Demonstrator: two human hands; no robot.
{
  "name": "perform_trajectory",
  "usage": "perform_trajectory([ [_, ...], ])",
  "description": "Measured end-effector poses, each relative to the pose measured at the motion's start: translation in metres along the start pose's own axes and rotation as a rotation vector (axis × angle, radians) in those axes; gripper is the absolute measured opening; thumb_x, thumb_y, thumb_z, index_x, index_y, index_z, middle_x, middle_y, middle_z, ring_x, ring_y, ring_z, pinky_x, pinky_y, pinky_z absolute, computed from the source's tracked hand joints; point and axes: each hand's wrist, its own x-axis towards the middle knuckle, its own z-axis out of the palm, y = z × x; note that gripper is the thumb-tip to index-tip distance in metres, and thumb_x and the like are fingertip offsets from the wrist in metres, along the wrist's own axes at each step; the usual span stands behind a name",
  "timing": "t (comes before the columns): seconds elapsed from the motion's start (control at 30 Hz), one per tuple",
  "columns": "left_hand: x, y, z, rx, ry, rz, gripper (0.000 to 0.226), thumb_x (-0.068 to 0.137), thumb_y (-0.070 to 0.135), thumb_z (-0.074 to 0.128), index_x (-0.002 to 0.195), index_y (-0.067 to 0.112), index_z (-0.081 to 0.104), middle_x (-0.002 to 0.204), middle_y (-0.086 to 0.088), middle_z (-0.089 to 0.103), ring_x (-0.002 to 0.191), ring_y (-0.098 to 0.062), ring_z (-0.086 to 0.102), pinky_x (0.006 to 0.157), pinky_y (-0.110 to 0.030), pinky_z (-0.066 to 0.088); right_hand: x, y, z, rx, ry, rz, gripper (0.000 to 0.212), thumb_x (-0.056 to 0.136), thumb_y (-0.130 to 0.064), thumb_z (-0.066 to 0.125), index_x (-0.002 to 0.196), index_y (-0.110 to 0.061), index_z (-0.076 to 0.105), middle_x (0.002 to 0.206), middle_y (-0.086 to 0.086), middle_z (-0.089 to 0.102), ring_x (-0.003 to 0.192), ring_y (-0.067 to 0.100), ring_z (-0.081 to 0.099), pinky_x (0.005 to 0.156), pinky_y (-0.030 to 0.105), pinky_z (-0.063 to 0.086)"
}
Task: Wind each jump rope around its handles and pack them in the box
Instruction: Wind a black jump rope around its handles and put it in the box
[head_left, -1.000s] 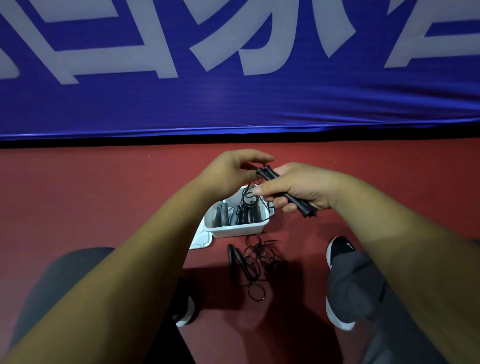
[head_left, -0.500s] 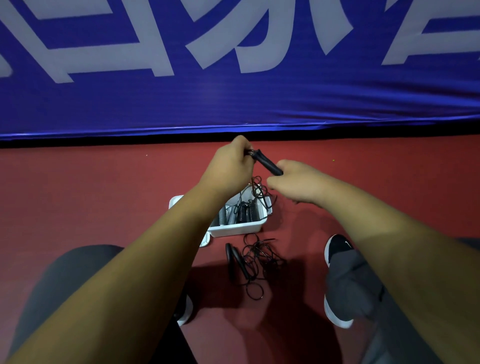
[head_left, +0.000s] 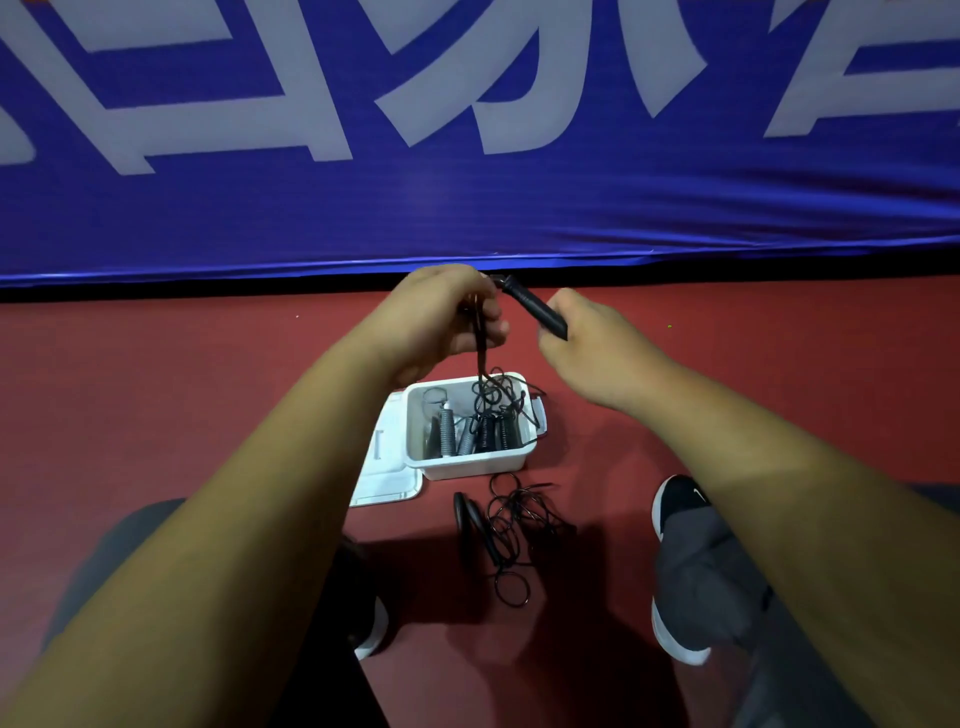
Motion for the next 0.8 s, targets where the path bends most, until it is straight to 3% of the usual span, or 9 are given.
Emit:
perform_trajectory([
  [0.1,-0.003,0.003,-0.006,-0.133,-0.097,-0.023,0.016,0.108,0.017,0.049,0.105,0.006,0.060,0.081,-0.008,0.061,0.083,-0.028,0.071,0.095,-0.050,0.060,0.000,-0.001,0.000,0.025,0.042,-0.006,0.017,0.102,-0.030,0.056,0.090,-0.019,0.051,0.081,-0.001,0.061,0.067,0.017,0.057,0.056,0.033,0.039],
  [0.27,-0.007,0.002,-0.012,-0.093,-0.155,0.045,0.015,0.110,0.013,0.049,0.100,0.010,0.060,0.086,-0.006,0.063,0.085,-0.022,0.069,0.102,-0.046,0.056,0.000,-0.004,0.000,0.128,0.069,-0.037,0.018,0.101,-0.028,0.058,0.089,-0.015,0.055,0.073,-0.001,0.061,0.059,0.016,0.053,0.048,0.022,0.035],
  [0.47,-0.007,0.007,-0.024,0.182,-0.148,0.126,0.014,0.100,0.027,0.064,0.091,0.018,0.069,0.086,-0.002,0.071,0.079,-0.013,0.061,0.082,-0.031,0.049,-0.003,-0.006,0.001,0.297,0.013,-0.022,0.014,0.099,-0.026,0.061,0.093,-0.014,0.064,0.069,-0.004,0.056,0.058,0.011,0.045,0.054,0.028,0.036],
  [0.63,-0.007,0.006,-0.020,0.081,-0.202,0.142,0.018,0.090,0.027,0.069,0.096,0.014,0.079,0.095,-0.010,0.070,0.085,-0.016,0.068,0.087,-0.034,0.058,0.000,-0.004,0.004,0.398,-0.031,0.069,0.009,0.096,-0.026,0.064,0.090,-0.019,0.066,0.055,-0.012,0.052,0.052,0.011,0.048,0.052,0.028,0.038],
  [0.8,-0.007,0.003,-0.010,-0.002,-0.186,0.124,0.011,0.095,0.018,0.067,0.101,0.010,0.074,0.089,-0.005,0.073,0.088,-0.020,0.074,0.087,-0.038,0.063,0.003,-0.005,0.007,0.491,-0.071,0.112,0.012,0.088,-0.034,0.061,0.090,-0.023,0.065,0.065,-0.006,0.053,0.062,0.019,0.051,0.060,0.038,0.039],
])
